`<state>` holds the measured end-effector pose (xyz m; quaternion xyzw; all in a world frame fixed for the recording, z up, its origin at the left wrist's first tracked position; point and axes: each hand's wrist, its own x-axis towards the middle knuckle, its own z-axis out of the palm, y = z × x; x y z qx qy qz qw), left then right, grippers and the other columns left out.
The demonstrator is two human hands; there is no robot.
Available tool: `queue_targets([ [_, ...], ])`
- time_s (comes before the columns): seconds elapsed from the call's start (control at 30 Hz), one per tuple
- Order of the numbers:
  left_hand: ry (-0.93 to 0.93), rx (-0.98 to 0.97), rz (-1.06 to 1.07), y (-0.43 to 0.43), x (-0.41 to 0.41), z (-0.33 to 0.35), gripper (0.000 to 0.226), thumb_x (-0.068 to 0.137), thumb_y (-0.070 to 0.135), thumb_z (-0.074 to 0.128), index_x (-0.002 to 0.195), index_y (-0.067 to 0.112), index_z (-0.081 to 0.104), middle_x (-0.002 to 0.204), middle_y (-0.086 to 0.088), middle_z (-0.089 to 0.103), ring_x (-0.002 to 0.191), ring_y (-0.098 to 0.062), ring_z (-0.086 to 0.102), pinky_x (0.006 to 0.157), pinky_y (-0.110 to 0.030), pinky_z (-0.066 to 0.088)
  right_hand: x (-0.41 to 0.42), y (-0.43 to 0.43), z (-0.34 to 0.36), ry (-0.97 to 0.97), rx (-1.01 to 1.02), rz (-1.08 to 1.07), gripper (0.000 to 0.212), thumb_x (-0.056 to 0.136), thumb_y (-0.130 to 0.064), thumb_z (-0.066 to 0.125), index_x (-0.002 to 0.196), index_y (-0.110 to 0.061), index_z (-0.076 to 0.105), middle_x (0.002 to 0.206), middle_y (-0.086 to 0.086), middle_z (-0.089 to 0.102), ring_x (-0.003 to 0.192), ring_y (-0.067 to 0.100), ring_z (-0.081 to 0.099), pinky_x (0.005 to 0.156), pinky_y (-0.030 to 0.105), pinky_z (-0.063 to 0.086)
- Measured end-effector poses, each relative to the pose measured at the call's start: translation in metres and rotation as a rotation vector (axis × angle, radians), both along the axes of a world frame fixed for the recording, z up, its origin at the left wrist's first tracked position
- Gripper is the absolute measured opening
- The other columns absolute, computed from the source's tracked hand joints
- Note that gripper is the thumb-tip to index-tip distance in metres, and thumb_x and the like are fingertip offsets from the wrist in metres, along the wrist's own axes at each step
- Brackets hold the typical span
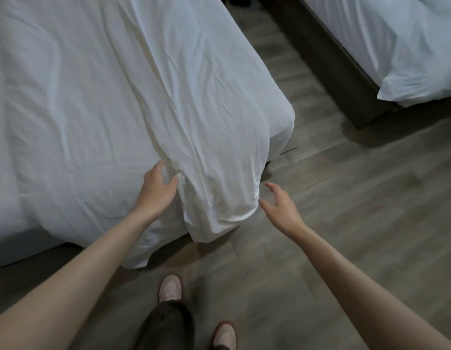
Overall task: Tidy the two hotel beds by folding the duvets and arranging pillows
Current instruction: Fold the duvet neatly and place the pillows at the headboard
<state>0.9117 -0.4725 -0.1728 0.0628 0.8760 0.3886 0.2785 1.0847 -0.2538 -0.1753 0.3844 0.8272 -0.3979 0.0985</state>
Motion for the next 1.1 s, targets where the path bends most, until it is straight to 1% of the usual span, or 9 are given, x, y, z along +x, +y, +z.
queue_targets([
  [0.17,-0.021,0.076,0.027,0.013,-0.043,0.009,0.049,0.096,0.034,0.051,0.141,0.021,0.039,0.139,-0.004,0.046,0.131,-0.028,0.042,0.107,-0.042,0.037,-0.069,0.024,0.013,0.048,0.017,-0.103,0.056,0.094,-0.028,0.057,0.146,-0.020,0.036,0.148,0.007,0.038,0.132,0.024,0.041,0.107,0.037,0.036],
  [0.27,-0.082,0.024,0.076,0.025,-0.070,0.005,0.059,0.096,0.040,0.050,0.147,0.016,0.032,0.145,-0.012,0.039,0.130,-0.028,0.042,0.105,-0.035,0.034,-0.102,0.039,0.014,0.053,0.051,-0.119,0.057,0.095,-0.030,0.055,0.147,-0.023,0.032,0.152,0.006,0.032,0.137,0.028,0.035,0.111,0.046,0.033],
  [0.37,-0.117,-0.017,0.141,0.049,-0.087,0.000,0.063,0.093,0.048,0.053,0.142,0.011,0.040,0.141,-0.013,0.043,0.124,-0.028,0.047,0.093,-0.031,0.035,-0.134,0.061,0.005,0.028,0.085,-0.116,0.059,0.096,-0.031,0.053,0.149,-0.023,0.030,0.155,0.006,0.027,0.138,0.032,0.032,0.112,0.049,0.031],
  [0.5,-0.006,-0.143,0.275,0.077,-0.093,-0.014,0.076,0.081,0.058,0.064,0.131,0.003,0.047,0.130,-0.015,0.049,0.120,-0.031,0.048,0.094,-0.036,0.040,-0.173,0.085,-0.017,0.005,0.082,-0.095,0.060,0.096,-0.035,0.053,0.150,-0.020,0.028,0.155,0.009,0.025,0.138,0.035,0.031,0.113,0.051,0.029],
  [0.7,0.193,-0.342,0.221,0.096,-0.095,-0.032,0.038,0.098,0.038,0.047,0.106,0.001,0.051,0.110,-0.024,0.057,0.105,-0.041,0.054,0.084,-0.042,0.041,-0.214,0.110,-0.042,-0.073,0.128,-0.100,0.086,0.088,-0.058,0.056,0.147,-0.004,0.025,0.145,0.019,0.034,0.134,0.039,0.032,0.111,0.050,0.029],
  [0.8,0.231,-0.295,0.306,0.100,-0.089,-0.030,0.032,0.102,0.032,0.040,0.093,0.002,0.049,0.102,-0.028,0.060,0.099,-0.043,0.056,0.082,-0.044,0.041,-0.218,0.120,-0.045,-0.121,0.216,-0.014,0.078,0.089,-0.059,0.053,0.135,0.003,0.041,0.135,0.020,0.044,0.126,0.038,0.038,0.107,0.046,0.030],
  [0.9,0.208,-0.176,0.415,0.103,-0.079,-0.021,0.033,0.103,0.032,0.038,0.080,0.008,0.042,0.089,-0.025,0.059,0.091,-0.042,0.056,0.071,-0.040,0.037,-0.225,0.119,-0.036,-0.080,0.076,0.006,0.050,0.096,-0.046,0.048,0.119,0.000,0.048,0.121,0.018,0.057,0.114,0.037,0.051,0.093,0.042,0.041],
  [1.0,0.307,-0.108,0.551,0.096,-0.076,0.001,0.040,0.103,0.035,0.038,0.080,0.004,0.047,0.083,-0.022,0.058,0.084,-0.038,0.056,0.065,-0.033,0.028,-0.218,0.117,-0.012,0.102,-0.040,0.066,0.031,0.098,-0.040,0.047,0.097,-0.009,0.050,0.097,0.004,0.061,0.096,0.028,0.059,0.080,0.036,0.045],
  [1.1,0.359,0.016,0.689,0.076,-0.078,0.011,0.044,0.103,0.036,0.036,0.089,0.001,0.057,0.086,-0.014,0.060,0.081,-0.024,0.053,0.070,-0.032,0.033,-0.207,0.126,0.016,0.348,-0.043,0.070,0.028,0.097,-0.040,0.050,0.081,-0.017,0.052,0.078,-0.005,0.061,0.072,0.005,0.057,0.064,0.019,0.043],
])
